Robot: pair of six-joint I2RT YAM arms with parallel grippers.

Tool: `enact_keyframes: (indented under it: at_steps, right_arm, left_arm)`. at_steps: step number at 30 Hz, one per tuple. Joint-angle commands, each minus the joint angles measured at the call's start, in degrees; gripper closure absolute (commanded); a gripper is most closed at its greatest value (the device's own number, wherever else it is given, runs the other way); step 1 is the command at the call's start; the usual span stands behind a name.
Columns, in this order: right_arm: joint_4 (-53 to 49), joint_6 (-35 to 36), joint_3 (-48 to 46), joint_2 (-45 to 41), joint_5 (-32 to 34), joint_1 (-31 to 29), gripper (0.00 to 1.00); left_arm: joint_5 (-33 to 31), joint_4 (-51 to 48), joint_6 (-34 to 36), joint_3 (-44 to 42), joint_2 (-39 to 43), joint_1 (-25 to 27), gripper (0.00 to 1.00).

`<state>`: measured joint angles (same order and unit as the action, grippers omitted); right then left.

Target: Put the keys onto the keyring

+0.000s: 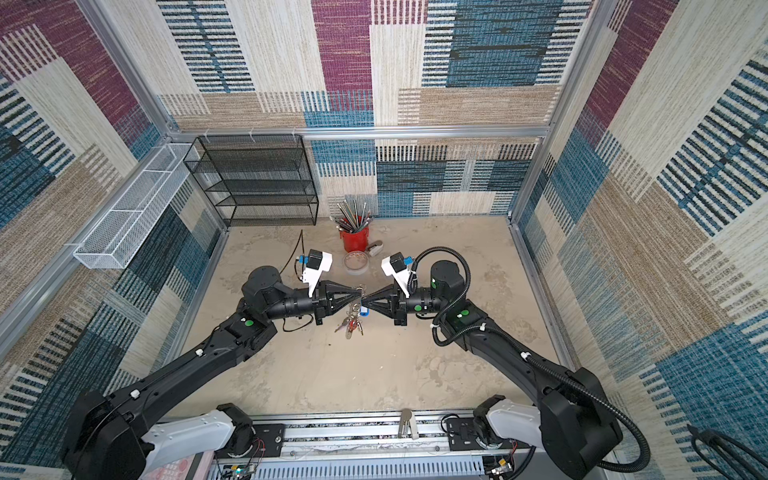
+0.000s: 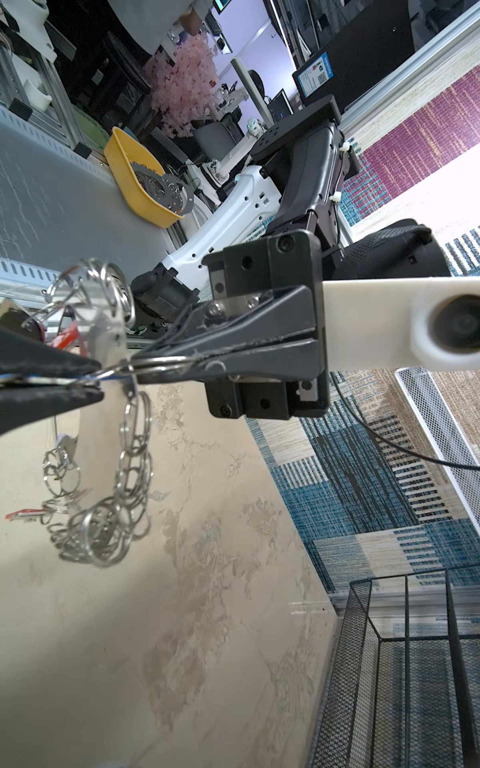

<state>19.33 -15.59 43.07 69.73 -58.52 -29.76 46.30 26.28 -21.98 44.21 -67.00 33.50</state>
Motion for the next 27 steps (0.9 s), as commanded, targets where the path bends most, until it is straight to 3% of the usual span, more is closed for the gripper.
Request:
enact_keyframes:
  at_steps: [1, 9, 16, 21, 27]
  right_arm:
    - [-2.4, 0.5, 1.3, 1.3, -0.5, -0.4, 0.88]
    - [-3.1, 0.7, 2.7, 2.5, 0.4, -0.4, 0.83]
    - [-10.3, 3.1, 3.0, -1.4, 9.8, 1.3, 0.68]
    - [-10.9, 0.5, 1.0, -6.1, 11.8, 6.6, 0.62]
    - [-12.3, 1.2, 2.8, -9.3, 11.7, 7.1, 0.56]
  left_arm:
    - [1.9, 12.4, -3.6, -0.6, -0.8, 0.3, 1.00]
    - [1.9, 14.0, -4.0, -1.8, -1.3, 0.5, 1.00]
    - [-0.3, 11.7, -1.9, -2.6, -0.8, 0.5, 1.00]
    - [-0.2, 12.1, -2.1, -2.3, -1.7, 0.5, 1.00]
    - [0.5, 11.9, -2.1, -1.9, -2.2, 0.6, 1.00]
